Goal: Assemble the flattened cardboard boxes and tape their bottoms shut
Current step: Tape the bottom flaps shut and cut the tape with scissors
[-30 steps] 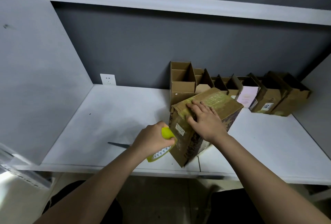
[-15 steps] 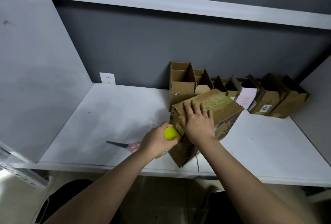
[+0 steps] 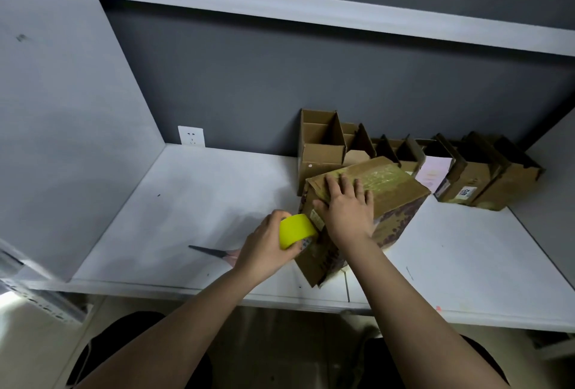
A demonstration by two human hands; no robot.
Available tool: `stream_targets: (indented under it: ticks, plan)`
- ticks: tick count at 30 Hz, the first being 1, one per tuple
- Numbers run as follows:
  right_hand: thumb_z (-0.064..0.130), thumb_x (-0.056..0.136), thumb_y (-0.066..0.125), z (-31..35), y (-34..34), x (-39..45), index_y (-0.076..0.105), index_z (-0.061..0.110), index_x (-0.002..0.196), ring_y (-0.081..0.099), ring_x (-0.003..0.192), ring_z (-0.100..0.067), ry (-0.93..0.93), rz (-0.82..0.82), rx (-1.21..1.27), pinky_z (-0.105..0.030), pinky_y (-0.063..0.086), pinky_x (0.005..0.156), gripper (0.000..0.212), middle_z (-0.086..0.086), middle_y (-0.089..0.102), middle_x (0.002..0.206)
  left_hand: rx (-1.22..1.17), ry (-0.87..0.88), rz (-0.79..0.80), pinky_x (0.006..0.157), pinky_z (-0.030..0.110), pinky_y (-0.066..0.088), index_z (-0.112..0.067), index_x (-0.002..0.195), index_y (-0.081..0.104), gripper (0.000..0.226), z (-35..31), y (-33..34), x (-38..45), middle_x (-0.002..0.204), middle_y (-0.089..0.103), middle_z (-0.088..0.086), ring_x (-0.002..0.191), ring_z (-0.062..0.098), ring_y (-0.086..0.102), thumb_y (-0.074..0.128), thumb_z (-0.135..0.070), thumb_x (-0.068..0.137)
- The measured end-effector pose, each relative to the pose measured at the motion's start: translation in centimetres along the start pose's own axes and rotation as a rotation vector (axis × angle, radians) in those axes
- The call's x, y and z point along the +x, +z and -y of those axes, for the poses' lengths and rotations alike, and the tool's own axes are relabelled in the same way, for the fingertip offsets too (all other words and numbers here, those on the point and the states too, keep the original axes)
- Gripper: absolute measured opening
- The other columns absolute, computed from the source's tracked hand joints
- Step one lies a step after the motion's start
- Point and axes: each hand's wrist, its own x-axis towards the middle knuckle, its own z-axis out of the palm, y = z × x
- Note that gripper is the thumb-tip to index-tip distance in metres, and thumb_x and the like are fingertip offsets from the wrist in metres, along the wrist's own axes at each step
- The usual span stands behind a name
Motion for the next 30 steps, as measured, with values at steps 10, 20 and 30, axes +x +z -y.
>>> stream_targets:
  ticks: [10,20,30]
  plan:
    - [0.049,0.102,0.025,-1.2,-0.4,-0.2,-0.001,0.024,0.154,-0.006,0.148,-0.03,-0.074,0.105,-0.04,-0.046,0.003,0.118,0.063,-0.005,-0.006,0.162,0.019,-0.012,0.109,0.083,0.039,0.052,-0.026,0.135,0.035,0.063,0.3,-0.1,0.4,0.125,0.055,0.001,0.107,0.022,0.056,0.066,-0.044,0.084]
    - [0.036,0.094,0.049,0.5,-3.2,-0.5,0.05,0.013,0.131,0.035,0.133,-0.032,-0.077,-0.15,0.214,-0.045,0.027,0.107,0.043,-0.012,0.044,0.139,0.19,-0.063,-0.124,0.076,0.03,0.048,-0.022,0.106,0.059,0.019,2.8,-6.6,0.8,0.1,0.066,-0.003,0.09,0.019,0.063,0.053,-0.033,0.092]
    - [0.014,0.095,0.047,13.7,4.6,-2.4,0.056,0.011,0.121,0.058,0.112,-0.033,-0.559,0.132,-0.067,-0.034,0.047,0.084,0.027,-0.012,0.059,0.122,0.867,-0.072,-0.014,0.066,0.025,0.049,-0.015,0.103,0.059,0.028,9.7,-12.0,-1.7,0.088,0.066,0.0,0.071,0.015,0.062,0.042,-0.036,0.097]
